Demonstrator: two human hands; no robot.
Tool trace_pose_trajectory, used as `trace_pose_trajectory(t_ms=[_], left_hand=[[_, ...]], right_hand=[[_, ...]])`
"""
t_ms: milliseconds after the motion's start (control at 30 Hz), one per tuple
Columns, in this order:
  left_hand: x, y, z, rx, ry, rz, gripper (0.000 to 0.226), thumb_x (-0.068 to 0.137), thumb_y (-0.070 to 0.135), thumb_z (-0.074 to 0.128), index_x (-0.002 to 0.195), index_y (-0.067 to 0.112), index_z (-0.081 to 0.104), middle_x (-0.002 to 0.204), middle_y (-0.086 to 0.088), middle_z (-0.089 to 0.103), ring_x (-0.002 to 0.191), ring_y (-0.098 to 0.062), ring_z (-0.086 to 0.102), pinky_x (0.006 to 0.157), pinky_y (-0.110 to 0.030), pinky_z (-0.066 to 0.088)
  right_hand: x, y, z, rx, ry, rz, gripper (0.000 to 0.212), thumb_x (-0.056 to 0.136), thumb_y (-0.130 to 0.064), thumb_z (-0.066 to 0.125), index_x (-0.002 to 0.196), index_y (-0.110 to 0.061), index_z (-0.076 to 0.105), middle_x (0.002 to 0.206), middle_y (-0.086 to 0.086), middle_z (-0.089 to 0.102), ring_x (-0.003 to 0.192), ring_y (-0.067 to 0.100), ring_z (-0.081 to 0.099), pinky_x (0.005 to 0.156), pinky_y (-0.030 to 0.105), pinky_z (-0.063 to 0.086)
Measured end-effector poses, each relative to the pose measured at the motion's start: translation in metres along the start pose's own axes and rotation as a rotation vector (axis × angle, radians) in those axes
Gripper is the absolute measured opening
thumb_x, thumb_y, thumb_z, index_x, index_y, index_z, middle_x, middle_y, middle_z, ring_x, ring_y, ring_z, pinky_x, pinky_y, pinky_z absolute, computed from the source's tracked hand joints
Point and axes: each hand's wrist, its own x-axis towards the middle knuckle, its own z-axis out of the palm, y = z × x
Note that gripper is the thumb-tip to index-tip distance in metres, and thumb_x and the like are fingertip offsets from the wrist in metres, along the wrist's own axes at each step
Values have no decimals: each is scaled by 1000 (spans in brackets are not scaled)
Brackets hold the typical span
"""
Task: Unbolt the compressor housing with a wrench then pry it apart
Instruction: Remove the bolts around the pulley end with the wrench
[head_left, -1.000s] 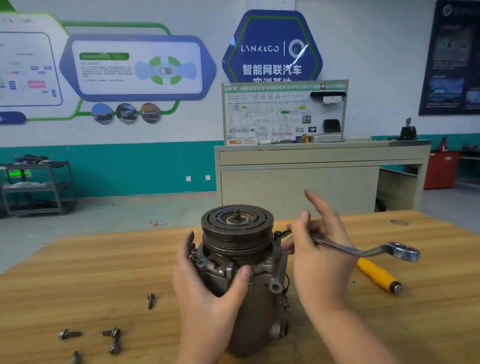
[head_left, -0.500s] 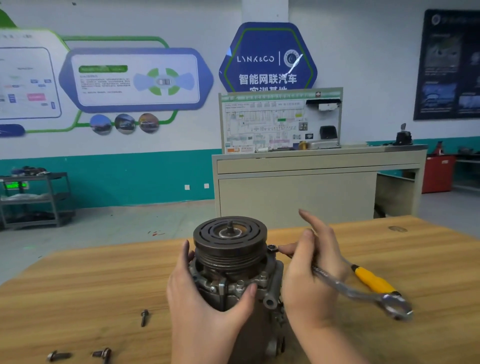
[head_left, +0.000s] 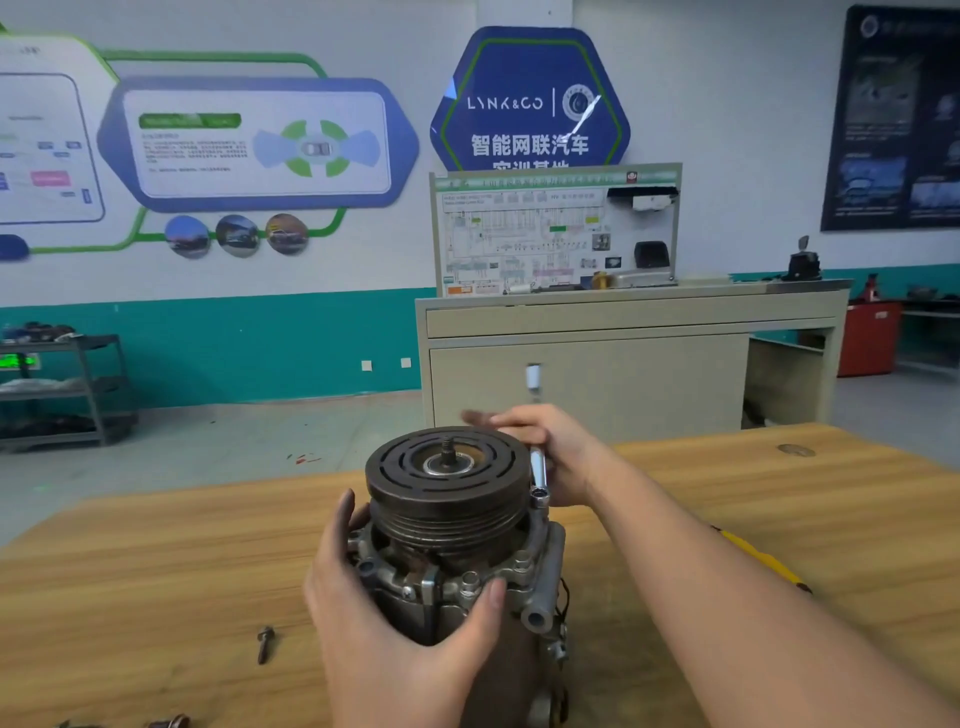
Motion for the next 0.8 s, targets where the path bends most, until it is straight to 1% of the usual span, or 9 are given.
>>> trace_pose_trajectory(t_ms=[67,133,200,267,367,500,600,700,800], left_hand=[[0,-1,1,-4,-3,16,109,31,62,76,127,65,25,127,22,43,126,-14,44,101,-34,36],[2,-2,2,-24,8,30,110,30,57,77,128,58,28,128,8,47,125,-17,47,105,-42,38],[2,-3,3,-24,22,29,109,29,56,76,128,55,31,128,2,48,123,-14,49,105,-42,39],[2,-4,5,-19,39,25,107,28,58,75,126,57,32,127,4,48,121,-10,49,101,-33,38],[3,-5,7,-5,76,43,105,30,58,74,127,54,34,126,0,50,119,-17,51,97,-28,36],[4,-7,10,-7,102,59,104,32,57,74,128,47,36,125,-6,51,119,-26,52,99,-38,39],[0,-9,9,12,101,32,110,32,57,76,132,45,33,128,-2,49,123,-23,48,104,-43,39],[-2,-8,8,16,97,-6,113,31,58,76,134,46,32,130,5,46,125,-18,45,104,-38,37],[-2,-6,8,6,96,-19,113,31,58,75,135,44,31,130,5,45,125,-16,45,102,-30,33]], right_hand=[[15,3,5,-277,10,96,20,76,-18,59,61,-18,46,60,-3,35,54,11,33,57,22,25],[22,1,6,-369,-11,114,20,68,-22,66,69,-17,46,71,0,33,61,13,35,60,22,29],[22,-8,3,-178,-64,124,16,74,-29,66,72,-14,59,64,-1,40,54,10,39,54,19,35],[7,-21,-4,73,-95,52,32,80,-37,61,70,-9,73,47,-7,45,35,4,42,35,15,37],[-33,-36,-7,153,6,-189,36,71,-46,66,69,-12,75,52,-4,55,39,4,53,33,13,42],[-78,-19,-7,-105,286,-631,21,72,-21,70,87,-7,66,60,6,66,47,15,62,43,20,51],[-100,6,0,-264,517,-880,3,82,-12,68,81,-13,66,61,11,68,44,21,62,40,24,49],[-109,27,13,-353,514,-1004,8,82,-26,66,74,-27,68,64,10,69,45,23,64,41,26,50],[-109,40,26,-427,494,-1062,12,81,-32,66,73,-23,67,65,9,69,47,20,65,44,25,52]])
